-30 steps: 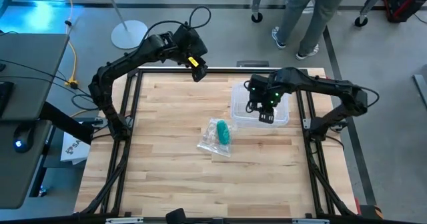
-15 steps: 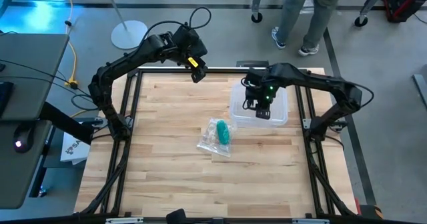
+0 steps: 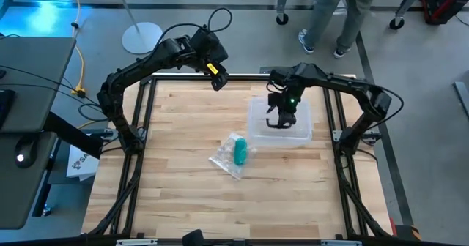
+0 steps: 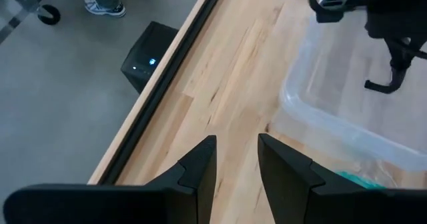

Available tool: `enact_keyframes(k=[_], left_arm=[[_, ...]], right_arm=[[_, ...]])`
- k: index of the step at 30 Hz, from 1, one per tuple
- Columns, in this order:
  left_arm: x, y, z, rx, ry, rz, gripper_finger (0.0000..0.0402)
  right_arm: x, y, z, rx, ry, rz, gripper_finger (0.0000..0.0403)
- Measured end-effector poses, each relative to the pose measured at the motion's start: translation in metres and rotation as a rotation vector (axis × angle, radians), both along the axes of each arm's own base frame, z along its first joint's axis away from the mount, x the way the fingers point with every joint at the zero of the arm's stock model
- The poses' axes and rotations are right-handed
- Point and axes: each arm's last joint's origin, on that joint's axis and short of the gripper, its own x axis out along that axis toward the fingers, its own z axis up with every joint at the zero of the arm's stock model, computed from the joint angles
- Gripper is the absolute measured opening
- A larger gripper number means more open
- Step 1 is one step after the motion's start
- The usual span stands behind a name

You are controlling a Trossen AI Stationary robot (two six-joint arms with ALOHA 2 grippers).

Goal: Roll bandage
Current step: Open the transparent bin

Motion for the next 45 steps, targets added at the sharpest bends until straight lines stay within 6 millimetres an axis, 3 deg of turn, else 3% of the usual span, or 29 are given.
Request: enact_keyframes(k=[5, 10, 16, 21, 26, 32, 39, 45], left_arm=[[0.001, 0.001, 0.001, 0.008, -0.011, 0.0, 0.0103], [0.001, 0.001, 0.001, 0.013, -0.009, -0.006, 0.0103], [0.001, 0.0, 0.001, 0.012, -0.009, -0.005, 0.0103], [0.0, 0.0, 0.001, 0.009, -0.004, -0.005, 0.0103], [-0.002, -0.002, -0.002, -0.018, 0.034, -0.009, 0.0103], [-0.004, -0.01, -0.006, -0.072, 0.083, -0.042, 0.0103], [0.003, -0.041, -0.001, -0.079, 0.09, -0.169, 0.0103], [0.008, -0.096, 0.009, -0.084, 0.079, -0.314, 0.0103]], right_arm=[[-0.005, -0.009, 0.006, 0.212, -0.066, -0.119, 0.0014], [-0.003, -0.005, 0.01, 0.356, -0.107, -0.138, 0.0015], [0.003, 0.009, 0.009, 0.342, -0.047, -0.123, 0.0026], [0.011, 0.027, 0.011, 0.32, -0.055, -0.05, 0.0097], [0.016, 0.033, 0.007, 0.104, -0.042, 0.034, 0.0184], [0.023, 0.032, 0.01, 0.086, -0.064, -0.018, 0.0216], [0.029, 0.027, 0.037, -0.01, -0.12, -0.021, 0.0216], [0.025, 0.028, 0.025, -0.04, -0.07, -0.009, 0.0216]])
